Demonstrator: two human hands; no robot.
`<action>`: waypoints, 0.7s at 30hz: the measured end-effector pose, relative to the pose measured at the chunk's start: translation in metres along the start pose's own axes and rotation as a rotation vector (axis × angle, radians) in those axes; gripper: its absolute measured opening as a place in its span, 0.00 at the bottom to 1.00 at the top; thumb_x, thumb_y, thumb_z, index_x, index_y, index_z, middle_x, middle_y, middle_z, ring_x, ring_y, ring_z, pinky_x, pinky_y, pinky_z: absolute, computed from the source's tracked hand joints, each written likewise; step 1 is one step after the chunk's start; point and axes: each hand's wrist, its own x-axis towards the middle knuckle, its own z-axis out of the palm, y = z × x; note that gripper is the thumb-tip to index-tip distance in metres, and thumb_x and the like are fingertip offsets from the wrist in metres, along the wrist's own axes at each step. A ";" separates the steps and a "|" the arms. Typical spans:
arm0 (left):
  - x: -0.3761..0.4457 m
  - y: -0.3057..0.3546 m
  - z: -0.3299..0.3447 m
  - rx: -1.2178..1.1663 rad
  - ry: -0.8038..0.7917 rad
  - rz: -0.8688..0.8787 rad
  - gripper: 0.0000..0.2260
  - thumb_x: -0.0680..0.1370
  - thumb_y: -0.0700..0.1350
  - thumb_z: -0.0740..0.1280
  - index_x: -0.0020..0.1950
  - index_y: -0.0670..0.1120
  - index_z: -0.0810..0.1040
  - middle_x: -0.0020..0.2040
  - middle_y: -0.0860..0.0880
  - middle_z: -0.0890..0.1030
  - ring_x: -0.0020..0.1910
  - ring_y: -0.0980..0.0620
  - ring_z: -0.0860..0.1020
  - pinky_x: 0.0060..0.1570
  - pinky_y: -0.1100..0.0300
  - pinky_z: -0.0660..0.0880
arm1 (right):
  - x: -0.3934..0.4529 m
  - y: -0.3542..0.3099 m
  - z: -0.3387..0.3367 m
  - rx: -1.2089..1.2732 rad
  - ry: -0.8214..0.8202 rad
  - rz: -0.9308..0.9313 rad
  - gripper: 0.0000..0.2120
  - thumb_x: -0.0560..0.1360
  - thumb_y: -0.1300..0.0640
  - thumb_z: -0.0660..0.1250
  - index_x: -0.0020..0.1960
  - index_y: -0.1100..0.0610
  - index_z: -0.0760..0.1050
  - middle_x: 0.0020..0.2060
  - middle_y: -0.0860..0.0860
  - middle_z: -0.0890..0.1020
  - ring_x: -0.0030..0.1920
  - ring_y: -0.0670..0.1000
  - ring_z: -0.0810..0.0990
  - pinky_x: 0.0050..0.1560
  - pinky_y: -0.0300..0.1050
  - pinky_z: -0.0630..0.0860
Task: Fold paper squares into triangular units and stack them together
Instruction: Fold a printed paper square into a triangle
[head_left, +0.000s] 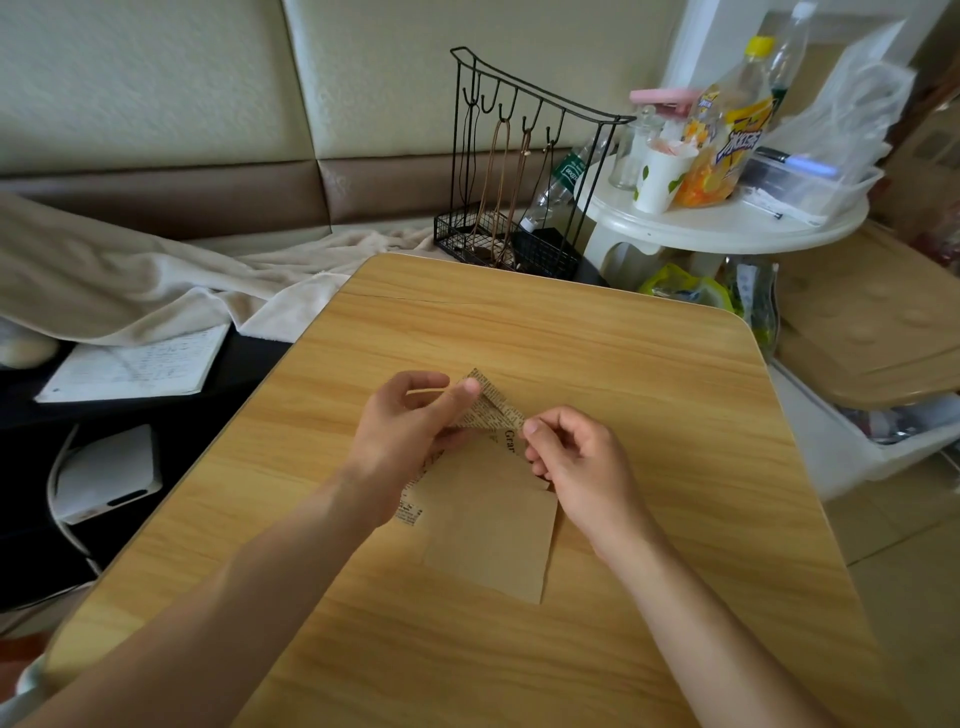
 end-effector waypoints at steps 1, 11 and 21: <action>0.000 0.001 -0.001 0.177 0.019 0.072 0.22 0.70 0.54 0.80 0.60 0.48 0.81 0.53 0.48 0.85 0.48 0.55 0.85 0.47 0.56 0.83 | -0.001 0.000 0.000 -0.036 -0.012 -0.011 0.10 0.82 0.55 0.68 0.42 0.51 0.81 0.33 0.45 0.82 0.34 0.44 0.79 0.41 0.45 0.77; -0.002 0.005 -0.001 0.259 -0.017 0.120 0.05 0.73 0.42 0.79 0.46 0.44 0.86 0.38 0.47 0.86 0.37 0.55 0.82 0.38 0.65 0.78 | -0.003 -0.002 -0.002 -0.181 -0.076 -0.073 0.12 0.83 0.58 0.66 0.41 0.48 0.78 0.35 0.46 0.84 0.36 0.51 0.81 0.42 0.55 0.79; -0.004 -0.002 0.002 0.856 -0.070 0.521 0.22 0.72 0.53 0.78 0.65 0.58 0.78 0.63 0.53 0.73 0.61 0.56 0.72 0.59 0.64 0.71 | -0.003 -0.005 -0.001 -0.098 -0.073 -0.032 0.10 0.81 0.58 0.68 0.42 0.50 0.80 0.35 0.46 0.83 0.36 0.43 0.80 0.45 0.50 0.79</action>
